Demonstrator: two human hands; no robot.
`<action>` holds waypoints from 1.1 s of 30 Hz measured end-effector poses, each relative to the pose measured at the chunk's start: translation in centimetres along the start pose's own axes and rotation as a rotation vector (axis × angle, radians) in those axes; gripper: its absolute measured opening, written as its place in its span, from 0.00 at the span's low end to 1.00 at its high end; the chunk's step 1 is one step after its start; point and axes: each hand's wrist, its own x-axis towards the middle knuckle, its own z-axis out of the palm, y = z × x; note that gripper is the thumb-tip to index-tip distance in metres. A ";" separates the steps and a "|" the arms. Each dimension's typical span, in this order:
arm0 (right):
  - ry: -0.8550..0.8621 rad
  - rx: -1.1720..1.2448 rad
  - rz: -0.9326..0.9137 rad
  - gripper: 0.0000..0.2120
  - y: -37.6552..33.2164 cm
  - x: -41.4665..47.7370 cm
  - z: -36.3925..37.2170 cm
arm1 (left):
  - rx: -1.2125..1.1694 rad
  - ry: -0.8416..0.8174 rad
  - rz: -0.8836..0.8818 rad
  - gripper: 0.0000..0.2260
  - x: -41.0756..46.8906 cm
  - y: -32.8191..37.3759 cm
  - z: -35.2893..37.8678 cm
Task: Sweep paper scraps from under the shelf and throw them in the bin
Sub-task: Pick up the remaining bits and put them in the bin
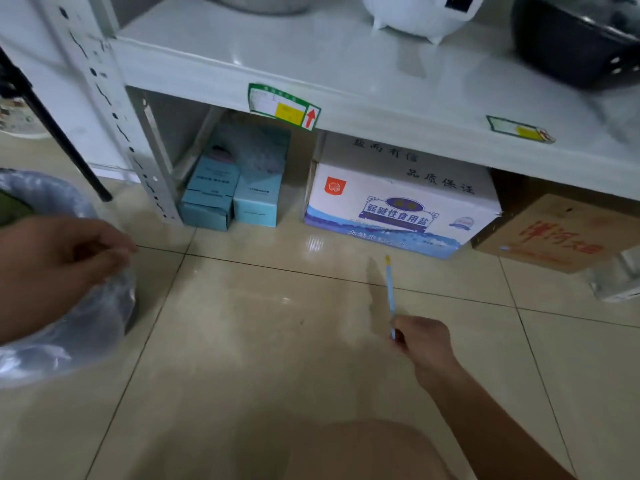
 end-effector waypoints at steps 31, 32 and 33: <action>-0.503 0.078 -1.768 0.06 -31.6 -34.2 16.5 | -1.429 0.474 0.177 0.35 -9.4 24.1 -14.1; -0.525 0.119 -1.741 0.06 -32.6 -35.1 17.2 | -1.450 0.506 0.169 0.36 -9.8 23.9 -14.1; -0.535 0.151 -1.718 0.06 -33.6 -36.0 17.8 | -1.485 0.546 0.160 0.35 -10.3 23.7 -14.1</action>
